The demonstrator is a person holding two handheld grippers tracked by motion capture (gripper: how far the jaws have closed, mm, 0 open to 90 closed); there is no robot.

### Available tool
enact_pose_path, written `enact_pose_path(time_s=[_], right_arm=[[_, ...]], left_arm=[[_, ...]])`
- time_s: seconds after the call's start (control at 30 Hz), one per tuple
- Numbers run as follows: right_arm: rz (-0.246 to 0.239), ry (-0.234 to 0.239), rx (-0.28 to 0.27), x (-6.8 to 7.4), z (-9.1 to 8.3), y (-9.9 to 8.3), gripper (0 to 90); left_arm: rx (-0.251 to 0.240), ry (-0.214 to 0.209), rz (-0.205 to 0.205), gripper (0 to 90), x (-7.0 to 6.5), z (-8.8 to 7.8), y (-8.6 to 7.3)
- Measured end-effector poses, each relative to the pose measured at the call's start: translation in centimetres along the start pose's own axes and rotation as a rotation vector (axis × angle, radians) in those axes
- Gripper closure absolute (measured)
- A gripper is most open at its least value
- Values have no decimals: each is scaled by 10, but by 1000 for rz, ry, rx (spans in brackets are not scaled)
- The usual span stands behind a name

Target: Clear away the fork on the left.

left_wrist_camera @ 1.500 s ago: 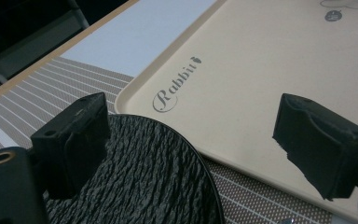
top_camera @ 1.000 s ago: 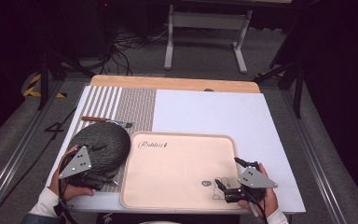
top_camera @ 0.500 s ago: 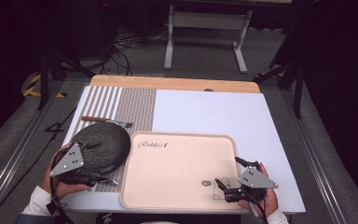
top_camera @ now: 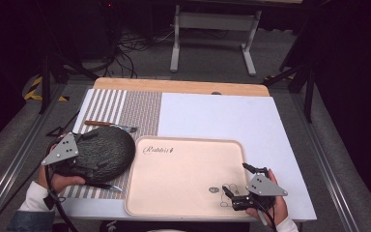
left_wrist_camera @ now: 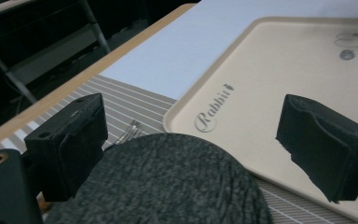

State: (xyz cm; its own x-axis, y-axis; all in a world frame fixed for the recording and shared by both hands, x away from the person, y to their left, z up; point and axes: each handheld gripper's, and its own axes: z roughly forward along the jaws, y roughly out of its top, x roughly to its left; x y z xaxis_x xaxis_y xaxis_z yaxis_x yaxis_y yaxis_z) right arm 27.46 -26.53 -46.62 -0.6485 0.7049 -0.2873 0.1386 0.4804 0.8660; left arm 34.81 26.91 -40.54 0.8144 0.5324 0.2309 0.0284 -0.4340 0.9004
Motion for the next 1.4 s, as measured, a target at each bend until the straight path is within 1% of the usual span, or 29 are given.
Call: enact_pose_path(time_s=[0.03,0.07,0.13,0.17,0.2,0.23,0.27,0.3,0.33,0.37,0.43,0.47,0.5,0.57,0.6,0.63,0.67,0.7,0.77,0.83,0.87,0.93,1.0,1.07,1.1,1.13,1.23,1.3,1.4], right_arm=[[4,1,3,-1,1,-1,43],[4,1,3,-1,1,-1,43],[8,5,13,-1,3,-1,44],[-3,10,15,0,4,-1,43],[-3,10,15,0,4,-1,43],[-5,11,16,0,4,-1,43],[2,13,20,-1,4,-2,44],[2,13,20,-1,4,-2,44],[4,13,19,-1,4,-2,44],[3,14,19,0,4,-2,44],[0,18,21,0,5,-2,44],[2,21,24,0,6,-3,44],[5,21,28,0,7,-3,43],[5,26,33,1,8,-4,44],[5,26,33,1,8,-4,44],[4,30,39,1,9,-4,43],[4,31,41,1,9,-4,43],[4,31,41,1,9,-4,43],[6,33,46,1,10,-5,43],[7,33,51,1,11,-5,44],[8,35,55,1,11,-6,44],[6,37,60,2,12,-6,44],[5,37,61,1,13,-6,44],[13,40,64,1,13,-7,44],[13,40,67,1,14,-7,44],[14,40,69,1,14,-7,43],[16,42,71,1,15,-7,44],[17,43,75,1,15,-8,44],[16,47,81,1,16,-8,44]], left_arm=[[6,9,1,95,8,0,3],[6,9,1,100,8,0,3],[27,13,-1,102,25,1,7],[44,12,1,113,35,2,8],[49,13,2,113,39,3,8],[66,4,11,118,49,5,9],[100,2,8,147,62,9,7],[100,2,8,151,62,9,7],[133,15,10,151,73,12,5],[140,15,1,151,76,14,4],[165,26,-35,155,92,17,-1],[203,39,-65,155,108,22,-6],[203,39,-65,162,108,22,-6],[257,48,-105,166,129,30,-14],[257,48,-105,166,129,30,-14],[291,58,-111,166,137,34,-17],[342,58,-120,167,147,42,-22],[342,58,-120,167,147,42,-22],[385,51,-129,168,154,50,-27],[459,42,-129,184,163,61,-35],[489,49,-129,185,165,65,-38],[530,43,-131,197,169,70,-44],[559,58,-133,207,173,75,-51],[571,39,-167,208,177,78,-57],[561,44,-182,207,179,78,-59],[561,39,-185,207,179,78,-61],[580,27,-186,210,181,81,-66],[610,12,-188,210,181,85,-69],[645,16,-166,209,180,91,-69]])
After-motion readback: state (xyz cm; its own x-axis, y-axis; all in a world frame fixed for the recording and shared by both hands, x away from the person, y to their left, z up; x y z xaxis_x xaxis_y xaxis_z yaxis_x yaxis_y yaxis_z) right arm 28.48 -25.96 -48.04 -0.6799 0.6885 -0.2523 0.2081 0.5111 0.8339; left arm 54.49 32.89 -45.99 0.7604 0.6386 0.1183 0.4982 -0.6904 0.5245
